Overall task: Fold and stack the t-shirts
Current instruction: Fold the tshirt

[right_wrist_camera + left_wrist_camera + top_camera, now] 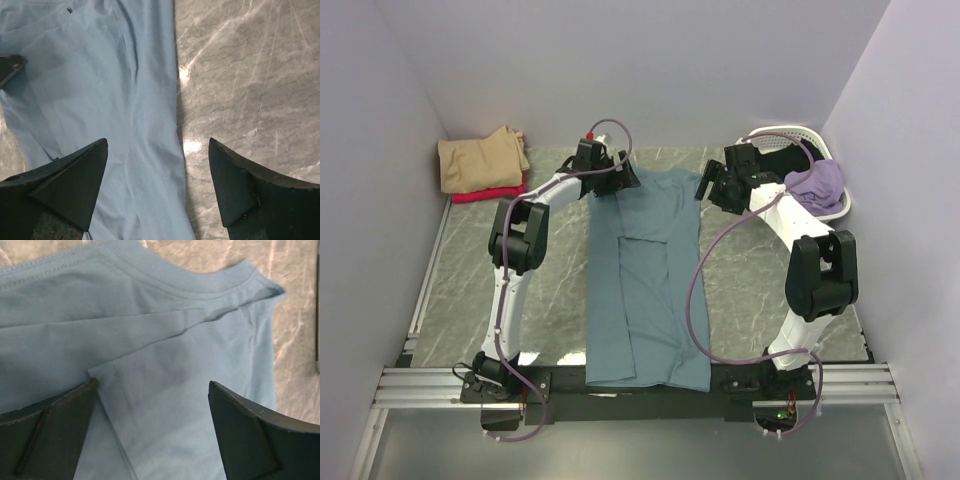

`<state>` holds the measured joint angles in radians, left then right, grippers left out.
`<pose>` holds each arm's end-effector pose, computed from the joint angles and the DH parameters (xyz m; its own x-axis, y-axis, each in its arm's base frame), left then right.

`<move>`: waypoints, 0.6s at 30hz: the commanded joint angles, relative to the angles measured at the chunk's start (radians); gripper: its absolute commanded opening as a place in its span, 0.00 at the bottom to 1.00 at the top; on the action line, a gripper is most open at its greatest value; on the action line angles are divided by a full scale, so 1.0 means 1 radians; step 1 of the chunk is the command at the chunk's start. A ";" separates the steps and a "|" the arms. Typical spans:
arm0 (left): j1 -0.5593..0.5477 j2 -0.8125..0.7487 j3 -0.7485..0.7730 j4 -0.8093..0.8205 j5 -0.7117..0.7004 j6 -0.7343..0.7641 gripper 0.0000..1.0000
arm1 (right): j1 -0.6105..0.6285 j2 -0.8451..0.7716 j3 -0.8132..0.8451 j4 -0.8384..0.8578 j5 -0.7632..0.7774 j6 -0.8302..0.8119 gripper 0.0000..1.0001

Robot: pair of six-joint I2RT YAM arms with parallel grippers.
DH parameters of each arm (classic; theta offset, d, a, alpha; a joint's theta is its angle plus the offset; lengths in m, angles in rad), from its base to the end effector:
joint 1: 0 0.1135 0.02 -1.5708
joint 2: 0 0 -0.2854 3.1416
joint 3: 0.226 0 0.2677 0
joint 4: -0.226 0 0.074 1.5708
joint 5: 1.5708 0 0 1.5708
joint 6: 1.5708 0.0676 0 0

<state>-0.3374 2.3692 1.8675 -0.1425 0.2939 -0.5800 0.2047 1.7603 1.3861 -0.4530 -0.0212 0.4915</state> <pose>0.5530 -0.2148 0.1565 -0.7674 -0.2866 -0.5735 0.1373 0.8003 -0.5837 0.4250 0.0897 0.2501 -0.7379 0.3287 -0.5894 0.1486 0.9311 0.3332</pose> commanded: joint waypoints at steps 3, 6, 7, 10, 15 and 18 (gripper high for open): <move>-0.003 0.035 0.048 0.020 0.021 -0.015 0.99 | -0.010 -0.007 0.001 0.037 -0.013 -0.019 0.88; -0.003 0.041 0.048 0.018 0.010 -0.009 0.97 | -0.013 -0.001 0.001 0.036 -0.017 -0.019 0.88; -0.003 0.044 0.051 0.015 0.007 -0.007 0.95 | -0.011 -0.001 0.001 0.039 -0.020 -0.021 0.87; -0.003 0.047 0.053 0.018 0.010 -0.004 0.86 | -0.011 0.004 -0.002 0.040 -0.023 -0.019 0.87; -0.003 0.047 0.045 0.026 0.010 -0.007 0.71 | -0.011 0.019 -0.002 0.045 -0.037 -0.019 0.87; -0.003 0.044 0.042 0.029 0.005 -0.007 0.62 | -0.011 0.025 -0.006 0.045 -0.043 -0.016 0.87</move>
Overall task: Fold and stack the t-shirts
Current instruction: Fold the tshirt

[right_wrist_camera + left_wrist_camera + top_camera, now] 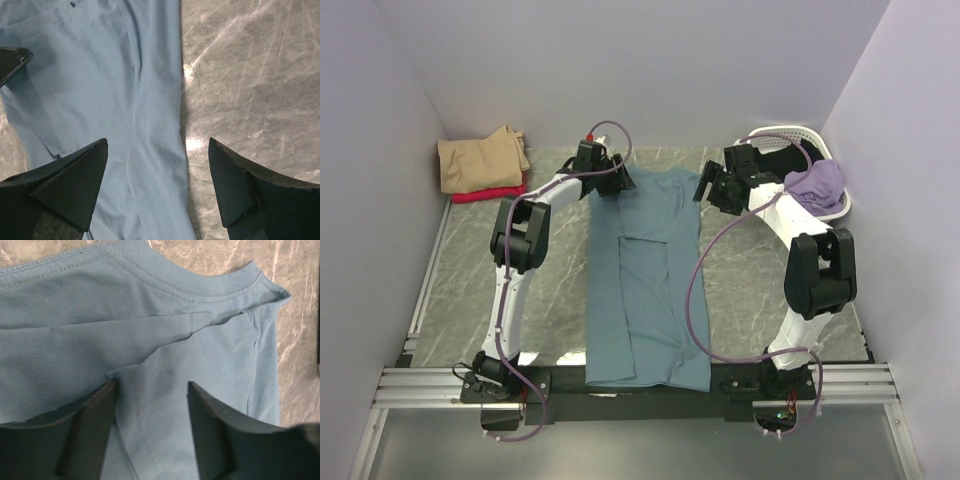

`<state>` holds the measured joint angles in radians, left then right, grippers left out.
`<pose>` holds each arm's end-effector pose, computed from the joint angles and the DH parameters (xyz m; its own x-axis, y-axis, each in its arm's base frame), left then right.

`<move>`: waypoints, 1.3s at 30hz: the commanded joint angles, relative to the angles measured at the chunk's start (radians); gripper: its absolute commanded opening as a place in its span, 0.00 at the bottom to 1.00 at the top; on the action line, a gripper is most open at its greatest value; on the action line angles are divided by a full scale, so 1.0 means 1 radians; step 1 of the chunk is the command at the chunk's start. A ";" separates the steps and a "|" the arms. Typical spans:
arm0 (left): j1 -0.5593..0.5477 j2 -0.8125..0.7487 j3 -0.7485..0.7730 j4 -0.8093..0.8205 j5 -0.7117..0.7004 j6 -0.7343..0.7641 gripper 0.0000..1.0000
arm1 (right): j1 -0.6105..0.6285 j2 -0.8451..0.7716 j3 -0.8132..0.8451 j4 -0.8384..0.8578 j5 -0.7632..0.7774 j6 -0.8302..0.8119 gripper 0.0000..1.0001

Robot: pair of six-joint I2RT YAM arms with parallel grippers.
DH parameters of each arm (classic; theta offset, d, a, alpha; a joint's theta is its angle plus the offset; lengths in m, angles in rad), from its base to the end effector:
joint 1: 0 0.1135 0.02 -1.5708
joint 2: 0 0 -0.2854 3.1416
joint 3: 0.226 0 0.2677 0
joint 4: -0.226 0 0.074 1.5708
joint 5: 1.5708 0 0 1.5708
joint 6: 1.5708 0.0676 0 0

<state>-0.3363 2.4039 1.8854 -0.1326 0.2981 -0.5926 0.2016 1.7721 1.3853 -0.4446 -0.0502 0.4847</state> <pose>0.5578 -0.2160 0.1443 -0.7739 -0.2950 -0.5604 0.1251 0.7962 -0.5919 0.4271 0.0908 0.2457 -0.7491 0.3219 -0.5790 0.1311 0.9287 0.3468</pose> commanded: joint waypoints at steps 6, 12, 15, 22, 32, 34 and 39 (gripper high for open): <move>-0.004 0.009 0.043 0.005 -0.010 0.013 0.21 | -0.010 0.020 -0.005 0.038 -0.019 -0.009 0.87; -0.004 0.024 0.067 0.007 0.007 0.017 0.01 | -0.010 0.023 -0.003 0.035 -0.022 -0.012 0.87; -0.004 -0.002 0.043 0.031 0.006 0.022 0.01 | -0.010 0.024 -0.009 0.035 -0.022 -0.012 0.88; -0.003 -0.117 -0.049 0.057 -0.074 0.034 0.01 | -0.010 0.024 -0.023 0.040 -0.027 -0.011 0.88; 0.013 -0.213 -0.184 0.125 -0.114 0.022 0.01 | -0.010 0.023 -0.031 0.044 -0.031 -0.011 0.88; 0.014 -0.219 -0.174 0.117 -0.125 0.027 0.01 | -0.010 0.024 -0.032 0.046 -0.031 -0.009 0.88; 0.020 -0.245 -0.190 0.090 -0.168 0.022 0.01 | -0.010 0.033 -0.028 0.043 -0.034 -0.012 0.88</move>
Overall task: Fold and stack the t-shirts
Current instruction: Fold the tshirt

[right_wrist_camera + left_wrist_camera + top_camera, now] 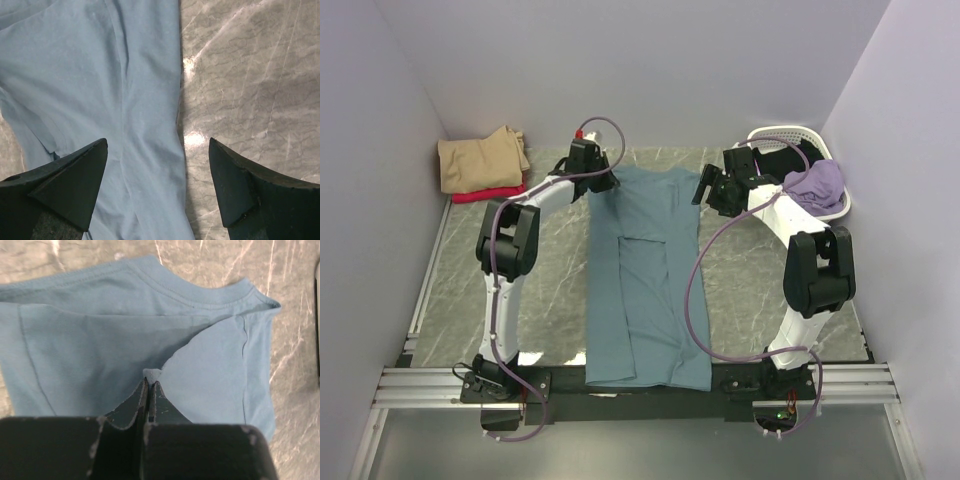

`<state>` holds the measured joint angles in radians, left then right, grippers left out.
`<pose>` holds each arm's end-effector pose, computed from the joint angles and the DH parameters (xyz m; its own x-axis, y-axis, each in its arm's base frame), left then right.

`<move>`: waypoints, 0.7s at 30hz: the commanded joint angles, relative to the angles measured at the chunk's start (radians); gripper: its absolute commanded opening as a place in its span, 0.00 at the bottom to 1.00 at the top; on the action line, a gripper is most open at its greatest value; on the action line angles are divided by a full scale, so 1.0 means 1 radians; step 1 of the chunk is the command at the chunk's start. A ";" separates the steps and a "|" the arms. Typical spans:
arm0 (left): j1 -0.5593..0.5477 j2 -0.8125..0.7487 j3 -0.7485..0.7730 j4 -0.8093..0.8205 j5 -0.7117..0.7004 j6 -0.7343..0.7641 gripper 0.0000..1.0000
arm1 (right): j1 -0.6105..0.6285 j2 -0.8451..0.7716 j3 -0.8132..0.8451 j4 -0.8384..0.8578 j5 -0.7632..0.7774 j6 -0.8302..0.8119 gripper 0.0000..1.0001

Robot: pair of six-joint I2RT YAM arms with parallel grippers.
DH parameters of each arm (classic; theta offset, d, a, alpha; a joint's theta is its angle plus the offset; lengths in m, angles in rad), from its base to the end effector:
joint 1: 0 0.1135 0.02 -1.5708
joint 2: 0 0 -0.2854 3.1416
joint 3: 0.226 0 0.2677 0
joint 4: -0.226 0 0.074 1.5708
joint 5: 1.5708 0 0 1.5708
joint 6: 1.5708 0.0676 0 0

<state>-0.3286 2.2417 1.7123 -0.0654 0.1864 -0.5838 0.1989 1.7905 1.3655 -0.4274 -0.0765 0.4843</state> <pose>0.5347 -0.1956 0.1784 -0.6974 -0.3345 -0.6338 0.0935 0.8344 -0.5432 0.4280 0.0915 0.2327 -0.7678 0.3188 -0.5557 0.1256 0.9255 0.3574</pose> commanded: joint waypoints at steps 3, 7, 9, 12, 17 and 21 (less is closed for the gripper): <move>0.025 -0.111 -0.042 0.015 -0.080 -0.001 0.01 | -0.007 0.014 -0.009 0.024 -0.005 -0.010 0.88; 0.036 -0.100 -0.013 -0.043 -0.097 0.004 0.01 | -0.007 0.020 -0.009 0.026 -0.005 -0.012 0.88; 0.043 -0.068 0.019 -0.076 -0.091 -0.001 0.01 | -0.007 0.023 -0.008 0.022 -0.009 -0.009 0.88; 0.049 -0.048 0.018 -0.070 -0.068 -0.010 0.17 | -0.007 0.023 -0.011 0.026 -0.012 -0.010 0.88; 0.049 -0.017 0.044 -0.106 -0.041 -0.016 0.71 | -0.007 0.036 0.007 0.027 -0.016 -0.016 0.88; 0.049 -0.086 -0.005 -0.082 -0.094 -0.001 0.83 | -0.007 0.040 0.027 0.070 -0.078 -0.023 0.88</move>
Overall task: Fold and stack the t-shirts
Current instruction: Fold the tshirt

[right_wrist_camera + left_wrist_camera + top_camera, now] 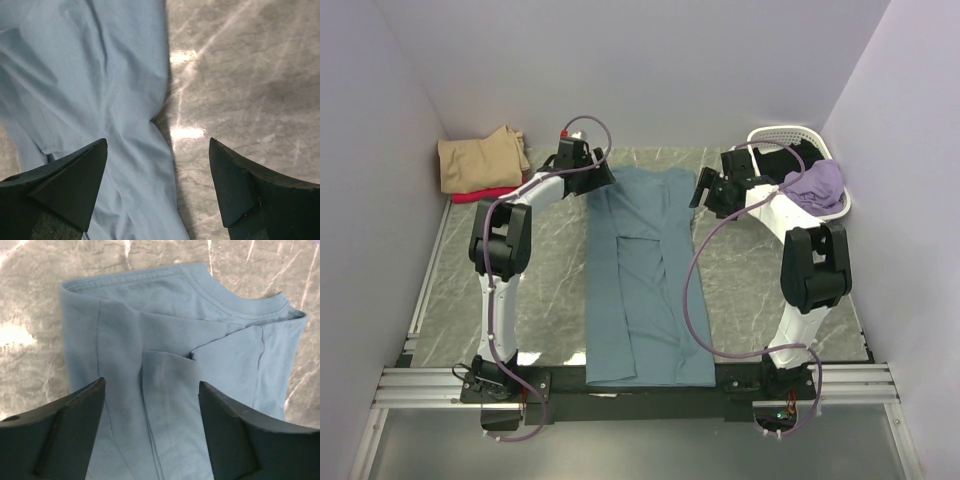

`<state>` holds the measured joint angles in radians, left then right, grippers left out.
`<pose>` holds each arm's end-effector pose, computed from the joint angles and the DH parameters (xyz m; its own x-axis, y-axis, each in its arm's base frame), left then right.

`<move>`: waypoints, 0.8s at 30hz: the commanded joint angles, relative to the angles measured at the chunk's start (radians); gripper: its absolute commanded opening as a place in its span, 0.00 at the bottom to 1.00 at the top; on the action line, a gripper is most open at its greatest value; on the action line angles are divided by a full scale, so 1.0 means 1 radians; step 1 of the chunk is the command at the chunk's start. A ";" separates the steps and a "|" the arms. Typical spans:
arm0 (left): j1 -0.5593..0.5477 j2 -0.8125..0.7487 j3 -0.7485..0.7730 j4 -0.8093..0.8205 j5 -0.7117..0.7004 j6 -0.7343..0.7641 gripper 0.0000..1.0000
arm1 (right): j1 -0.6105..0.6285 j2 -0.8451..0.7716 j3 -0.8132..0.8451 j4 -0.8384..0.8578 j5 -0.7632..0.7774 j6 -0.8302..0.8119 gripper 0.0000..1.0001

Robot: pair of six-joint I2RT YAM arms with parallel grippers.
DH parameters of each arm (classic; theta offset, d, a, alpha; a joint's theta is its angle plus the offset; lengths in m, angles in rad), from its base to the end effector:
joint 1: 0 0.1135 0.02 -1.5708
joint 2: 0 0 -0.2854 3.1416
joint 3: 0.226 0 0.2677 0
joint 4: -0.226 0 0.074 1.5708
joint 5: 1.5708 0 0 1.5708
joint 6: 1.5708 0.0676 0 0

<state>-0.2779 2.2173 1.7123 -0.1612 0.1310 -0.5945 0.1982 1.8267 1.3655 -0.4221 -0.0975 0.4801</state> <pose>0.5362 -0.1622 0.1804 -0.7000 -0.3778 -0.6061 -0.0257 0.8614 -0.5072 0.4323 0.0935 0.2180 -0.7905 0.3101 -0.5281 0.1224 0.9249 0.3598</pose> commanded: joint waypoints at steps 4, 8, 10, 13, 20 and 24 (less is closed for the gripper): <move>0.003 -0.146 -0.028 -0.006 -0.120 0.027 0.99 | -0.006 0.048 0.113 0.124 -0.224 -0.024 0.87; 0.009 -0.198 -0.014 -0.049 -0.183 0.051 1.00 | 0.001 0.221 0.295 0.088 -0.387 -0.008 0.82; 0.016 -0.218 -0.025 -0.063 -0.235 0.053 0.99 | 0.017 0.267 0.378 0.092 -0.422 0.005 0.82; 0.031 -0.251 -0.060 -0.067 -0.315 0.030 0.99 | 0.052 0.359 0.516 0.077 -0.494 -0.006 0.82; 0.097 -0.274 -0.101 -0.058 -0.317 -0.028 1.00 | 0.124 0.552 0.816 -0.009 -0.617 -0.040 0.77; 0.132 -0.269 -0.120 -0.038 -0.268 -0.068 0.99 | 0.148 0.580 0.813 0.133 -0.764 0.026 0.77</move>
<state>-0.1745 1.9774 1.6070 -0.2192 -0.1593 -0.6151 0.3214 2.3814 2.1170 -0.4107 -0.6899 0.4675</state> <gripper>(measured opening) 0.995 0.774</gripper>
